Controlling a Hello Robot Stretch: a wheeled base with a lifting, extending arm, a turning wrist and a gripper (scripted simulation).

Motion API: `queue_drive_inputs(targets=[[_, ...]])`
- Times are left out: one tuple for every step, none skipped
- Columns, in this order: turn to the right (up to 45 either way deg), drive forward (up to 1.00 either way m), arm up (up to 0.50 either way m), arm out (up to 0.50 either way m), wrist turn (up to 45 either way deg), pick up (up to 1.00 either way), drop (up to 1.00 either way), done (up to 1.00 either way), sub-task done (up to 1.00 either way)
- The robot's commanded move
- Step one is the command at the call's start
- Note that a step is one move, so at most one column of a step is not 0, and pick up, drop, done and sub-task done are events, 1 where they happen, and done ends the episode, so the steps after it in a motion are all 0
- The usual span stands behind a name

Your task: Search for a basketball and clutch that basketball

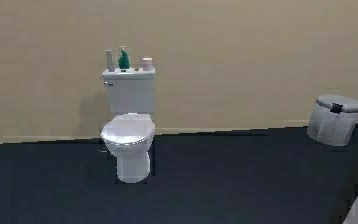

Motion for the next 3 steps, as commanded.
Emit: queue_drive_inputs(targets=[[0.0,0.45,0.00,0.00,0.0,0.00,0.00,0.00,0.00],[15.0,0.00,0.00,0.00,0.0,0.00,0.00,0.00,0.00],[0.0,0.65,0.00,0.00,0.0,0.00,0.00,0.00,0.00]])
